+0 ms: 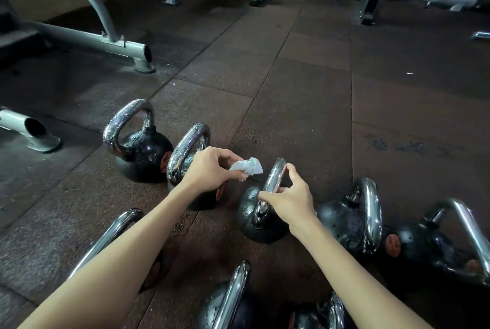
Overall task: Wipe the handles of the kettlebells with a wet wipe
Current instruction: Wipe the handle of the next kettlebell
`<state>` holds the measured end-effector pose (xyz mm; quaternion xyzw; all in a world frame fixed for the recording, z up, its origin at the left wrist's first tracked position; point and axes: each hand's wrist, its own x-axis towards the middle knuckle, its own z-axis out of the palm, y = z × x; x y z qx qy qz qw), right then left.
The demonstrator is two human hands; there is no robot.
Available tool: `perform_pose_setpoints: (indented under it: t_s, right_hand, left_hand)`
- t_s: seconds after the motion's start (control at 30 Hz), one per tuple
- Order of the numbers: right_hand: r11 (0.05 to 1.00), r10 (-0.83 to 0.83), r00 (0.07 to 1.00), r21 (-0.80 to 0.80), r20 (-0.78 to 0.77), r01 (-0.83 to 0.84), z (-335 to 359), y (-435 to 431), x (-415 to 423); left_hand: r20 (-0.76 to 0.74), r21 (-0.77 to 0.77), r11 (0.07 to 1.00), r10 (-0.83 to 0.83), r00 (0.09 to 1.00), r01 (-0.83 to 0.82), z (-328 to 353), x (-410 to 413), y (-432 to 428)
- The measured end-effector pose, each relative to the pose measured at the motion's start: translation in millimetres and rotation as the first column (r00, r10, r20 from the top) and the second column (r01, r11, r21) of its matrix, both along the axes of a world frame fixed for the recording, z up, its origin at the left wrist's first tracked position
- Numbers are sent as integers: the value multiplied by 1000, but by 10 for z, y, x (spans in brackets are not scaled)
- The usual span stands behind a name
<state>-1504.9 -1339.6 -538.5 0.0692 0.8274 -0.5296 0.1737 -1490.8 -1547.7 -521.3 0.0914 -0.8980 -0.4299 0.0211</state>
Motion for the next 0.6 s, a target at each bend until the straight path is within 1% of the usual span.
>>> perform_pose_setpoints:
  t_s: [0.13,0.3,0.43,0.6]
  right_hand:
    - [999,-1,1000,-32,16,2,-12,128,76]
    - [996,28,998,-91,54,-23,27,406,143]
    - [987,73,996,-149,51,-64,69,568,177]
    - [983,85,995,-167,54,-75,96,669,167]
  left_hand:
    - [-30,61,997,44,999,-43,-60,-40,72]
    - [-32,134,991,20,999,-16,-252,-88,376]
    - [-29,133,991,15,999,-11,-385,-95,595]
    - [-23,178,981,77,997,-72,-552,-257,774]
